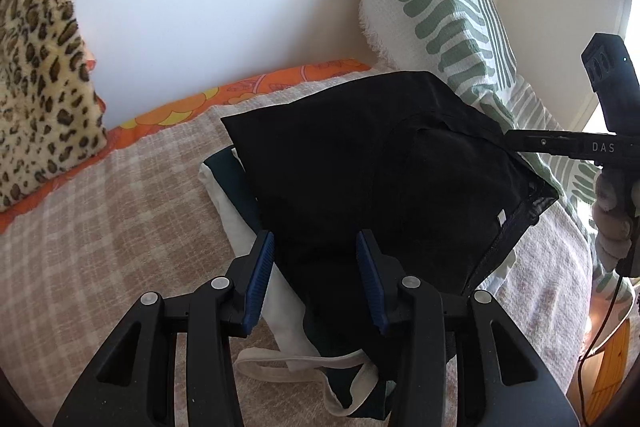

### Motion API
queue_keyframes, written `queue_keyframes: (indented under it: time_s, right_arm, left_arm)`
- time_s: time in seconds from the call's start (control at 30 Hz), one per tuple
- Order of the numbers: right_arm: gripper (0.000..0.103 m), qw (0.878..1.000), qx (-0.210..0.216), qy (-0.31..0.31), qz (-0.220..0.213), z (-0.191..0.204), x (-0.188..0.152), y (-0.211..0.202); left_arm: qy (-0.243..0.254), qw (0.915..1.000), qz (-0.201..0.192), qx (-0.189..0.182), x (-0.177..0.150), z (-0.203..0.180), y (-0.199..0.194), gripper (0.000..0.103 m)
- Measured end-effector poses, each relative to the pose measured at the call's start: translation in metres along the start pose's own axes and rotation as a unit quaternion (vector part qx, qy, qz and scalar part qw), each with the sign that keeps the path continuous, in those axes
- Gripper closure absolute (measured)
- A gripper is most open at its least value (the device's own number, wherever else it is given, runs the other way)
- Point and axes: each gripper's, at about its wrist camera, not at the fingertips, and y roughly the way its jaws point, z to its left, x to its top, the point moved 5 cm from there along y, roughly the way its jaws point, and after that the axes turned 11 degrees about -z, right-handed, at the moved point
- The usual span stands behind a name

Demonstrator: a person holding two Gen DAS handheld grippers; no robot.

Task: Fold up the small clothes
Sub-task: 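Open both tools and pull them back from the stack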

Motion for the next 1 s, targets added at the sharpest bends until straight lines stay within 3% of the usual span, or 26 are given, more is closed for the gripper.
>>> queue_keyframes:
  time_s: [0.13, 0.27, 0.37, 0.57, 0.7, 0.83, 1.0]
  right_arm:
    - [0.063, 0.999, -0.020, -0.011, 0.038, -0.001, -0.015, 0.006]
    - [0.063, 0.999, -0.024, -0.022, 0.025, 0.010, -0.014, -0.014]
    - [0.062, 0.999, -0.028, -0.035, 0.001, 0.026, -0.005, -0.036]
    - [0.057, 0.997, -0.029, -0.052, -0.043, 0.065, 0.014, -0.076]
    - [0.036, 0.995, -0.028, -0.056, -0.078, 0.091, 0.025, -0.103]
    - [0.031, 0.992, -0.022, -0.063, -0.103, 0.119, 0.034, -0.126]
    - [0.017, 0.988, -0.019, -0.071, -0.134, 0.154, 0.027, -0.146]
  left_arm:
    - [-0.011, 0.9998, -0.018, 0.002, 0.008, 0.001, -0.022, 0.062]
    - [-0.006, 0.9993, -0.037, -0.001, 0.016, -0.004, -0.051, 0.062]
    - [-0.002, 0.9985, -0.055, 0.002, 0.023, -0.010, -0.076, 0.047]
    - [0.009, 0.9956, -0.094, 0.001, 0.031, -0.018, -0.128, 0.035]
    - [0.007, 0.9930, -0.118, 0.003, 0.036, -0.016, -0.164, 0.027]
    - [0.007, 0.9902, -0.139, 0.011, 0.037, -0.010, -0.198, 0.022]
    - [0.001, 0.9884, -0.151, 0.014, 0.025, -0.003, -0.230, 0.020]
